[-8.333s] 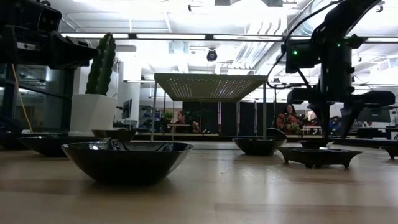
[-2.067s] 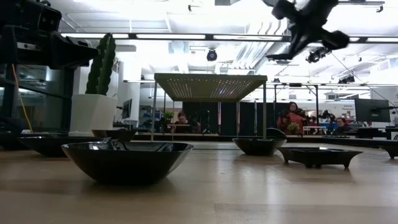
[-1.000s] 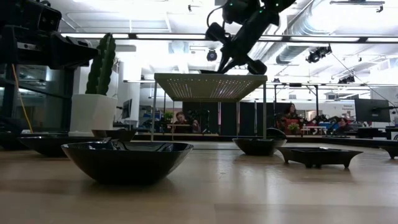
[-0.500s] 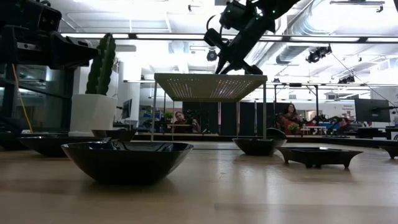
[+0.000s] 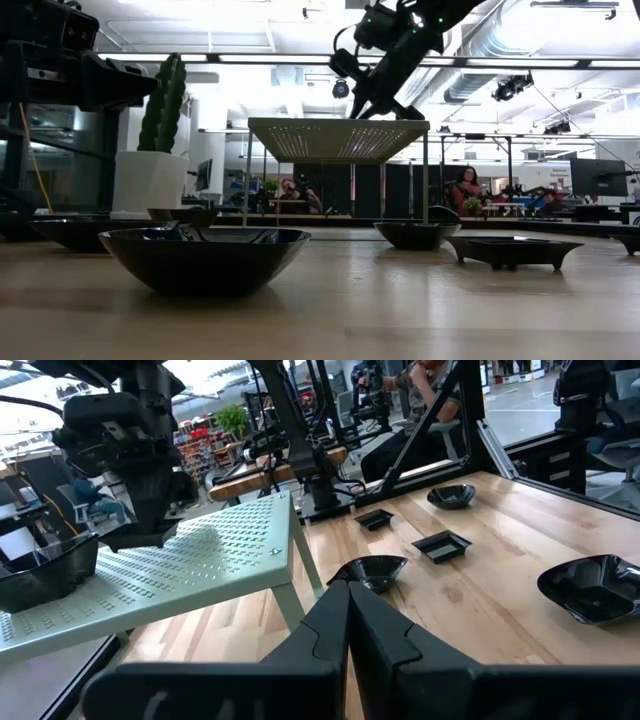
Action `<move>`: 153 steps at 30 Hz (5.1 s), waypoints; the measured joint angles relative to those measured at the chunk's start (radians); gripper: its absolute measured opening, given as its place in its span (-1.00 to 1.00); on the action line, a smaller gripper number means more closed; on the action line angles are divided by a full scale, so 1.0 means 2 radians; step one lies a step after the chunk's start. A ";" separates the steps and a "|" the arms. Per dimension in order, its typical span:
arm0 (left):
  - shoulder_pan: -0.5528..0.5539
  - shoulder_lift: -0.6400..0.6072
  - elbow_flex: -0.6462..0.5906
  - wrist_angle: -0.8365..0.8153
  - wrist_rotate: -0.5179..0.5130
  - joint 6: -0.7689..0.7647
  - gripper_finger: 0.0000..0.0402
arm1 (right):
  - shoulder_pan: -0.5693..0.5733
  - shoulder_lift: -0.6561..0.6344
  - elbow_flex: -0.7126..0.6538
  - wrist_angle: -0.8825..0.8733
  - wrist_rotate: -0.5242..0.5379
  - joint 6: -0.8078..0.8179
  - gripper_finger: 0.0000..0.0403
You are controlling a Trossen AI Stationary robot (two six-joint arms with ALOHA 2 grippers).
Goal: Pick & Place Mini shaped plates
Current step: Put the black square plate on the shelf, then stack the black square plate on top of the black square plate on the shelf
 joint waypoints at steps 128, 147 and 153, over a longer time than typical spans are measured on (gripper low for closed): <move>0.000 0.000 0.000 0.000 0.000 0.000 -0.99 | 0.339 -0.264 -0.367 -0.279 0.025 0.226 -0.43; 0.000 0.000 0.000 0.000 0.000 0.000 -0.99 | 0.341 -0.264 -0.453 -0.174 -0.012 0.249 -0.43; 0.000 0.000 0.000 0.000 0.000 0.000 -0.99 | 0.341 -0.264 -0.464 -0.154 -0.013 0.250 -0.43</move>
